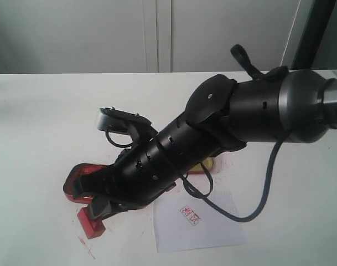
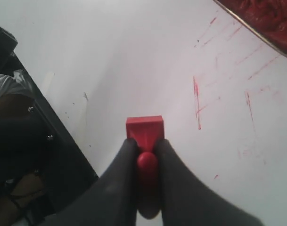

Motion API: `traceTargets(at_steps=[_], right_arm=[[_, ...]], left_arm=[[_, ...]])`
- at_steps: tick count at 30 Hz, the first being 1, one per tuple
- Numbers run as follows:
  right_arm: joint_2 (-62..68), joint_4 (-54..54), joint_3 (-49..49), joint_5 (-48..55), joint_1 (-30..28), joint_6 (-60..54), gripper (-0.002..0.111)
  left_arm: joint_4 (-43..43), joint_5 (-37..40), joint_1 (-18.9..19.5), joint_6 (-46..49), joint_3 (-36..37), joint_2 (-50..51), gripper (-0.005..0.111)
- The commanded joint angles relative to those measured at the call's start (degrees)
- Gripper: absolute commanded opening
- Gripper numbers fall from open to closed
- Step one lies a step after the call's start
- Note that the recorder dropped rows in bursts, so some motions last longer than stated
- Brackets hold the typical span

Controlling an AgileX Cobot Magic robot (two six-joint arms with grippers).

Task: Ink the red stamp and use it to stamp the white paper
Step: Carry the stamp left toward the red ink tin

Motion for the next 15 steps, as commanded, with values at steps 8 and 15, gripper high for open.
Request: traceTargets(at_steps=[8,15], right_arm=[[4.30,9.90,-0.20,-6.89,2.22,0.18,0.000],[8.62,11.69,-0.20,-9.31,3.30,1.47,0.000]], left_arm=[[-0.23,-0.06,0.15,0.13,0.22,-0.23,0.000],[-0.23,-0.06,0.15,0.13,0.22,-0.23,0.000]])
